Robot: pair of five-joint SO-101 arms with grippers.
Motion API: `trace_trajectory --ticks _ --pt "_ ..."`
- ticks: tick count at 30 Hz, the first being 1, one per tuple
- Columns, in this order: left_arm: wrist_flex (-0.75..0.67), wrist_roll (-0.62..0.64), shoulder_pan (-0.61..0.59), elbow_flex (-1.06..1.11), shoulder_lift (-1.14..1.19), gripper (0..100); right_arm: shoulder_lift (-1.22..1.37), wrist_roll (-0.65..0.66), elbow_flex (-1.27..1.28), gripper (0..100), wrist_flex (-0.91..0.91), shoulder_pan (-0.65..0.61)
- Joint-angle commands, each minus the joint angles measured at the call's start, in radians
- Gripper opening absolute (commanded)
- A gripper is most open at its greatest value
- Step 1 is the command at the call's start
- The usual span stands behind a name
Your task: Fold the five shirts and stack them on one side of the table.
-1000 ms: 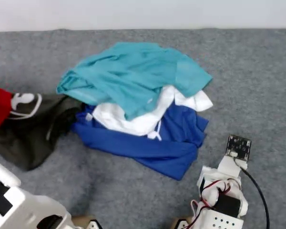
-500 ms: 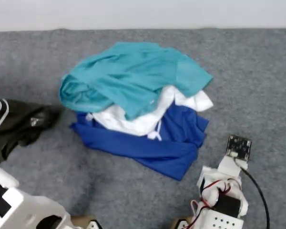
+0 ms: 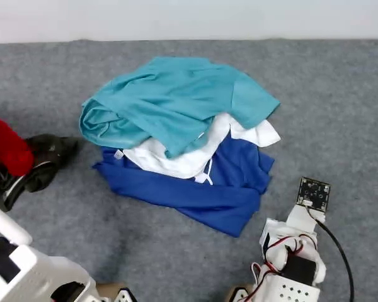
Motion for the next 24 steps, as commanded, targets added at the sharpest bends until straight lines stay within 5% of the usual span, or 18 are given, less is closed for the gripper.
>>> trace_trajectory --ticks 1,14,24 --pt "0.0 -0.009 0.014 -0.013 -0.064 26 -0.018 0.008 0.014 1.5 0.004 -0.001" --pt "0.002 -0.023 0.095 0.051 -0.149 26 -0.018 0.008 0.014 1.5 0.004 -0.001" --pt "0.115 -0.364 0.031 0.343 -0.169 26 -0.018 0.008 0.014 1.5 0.004 -0.001"
